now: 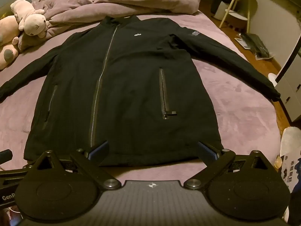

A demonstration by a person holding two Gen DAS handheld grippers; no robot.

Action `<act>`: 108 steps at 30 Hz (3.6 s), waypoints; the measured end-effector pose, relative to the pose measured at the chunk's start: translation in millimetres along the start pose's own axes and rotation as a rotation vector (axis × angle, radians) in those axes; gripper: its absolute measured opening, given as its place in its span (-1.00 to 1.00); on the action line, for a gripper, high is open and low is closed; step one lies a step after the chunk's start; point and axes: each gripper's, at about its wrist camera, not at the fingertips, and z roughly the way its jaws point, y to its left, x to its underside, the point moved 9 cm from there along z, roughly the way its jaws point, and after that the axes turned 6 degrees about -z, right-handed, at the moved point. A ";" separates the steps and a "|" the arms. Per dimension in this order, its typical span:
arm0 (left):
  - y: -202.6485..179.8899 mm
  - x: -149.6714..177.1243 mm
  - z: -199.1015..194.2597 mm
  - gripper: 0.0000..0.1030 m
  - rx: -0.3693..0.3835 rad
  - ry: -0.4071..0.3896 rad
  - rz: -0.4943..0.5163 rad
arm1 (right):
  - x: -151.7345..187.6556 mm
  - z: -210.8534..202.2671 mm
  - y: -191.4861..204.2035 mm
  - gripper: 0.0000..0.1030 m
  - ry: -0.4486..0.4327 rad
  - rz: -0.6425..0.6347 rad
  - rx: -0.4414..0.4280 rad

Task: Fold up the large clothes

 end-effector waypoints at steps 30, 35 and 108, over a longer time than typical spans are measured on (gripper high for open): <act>-3.0 -3.3 -3.7 1.00 0.013 -0.016 -0.002 | 4.4 4.8 -6.5 0.93 0.029 0.006 0.009; -3.3 -3.6 -3.1 1.00 0.013 -0.015 -0.002 | 4.5 5.3 -7.2 0.93 0.032 0.010 0.008; -8.6 1.1 -1.9 1.00 0.006 0.013 0.002 | 5.8 3.5 -9.5 0.93 0.036 0.017 0.002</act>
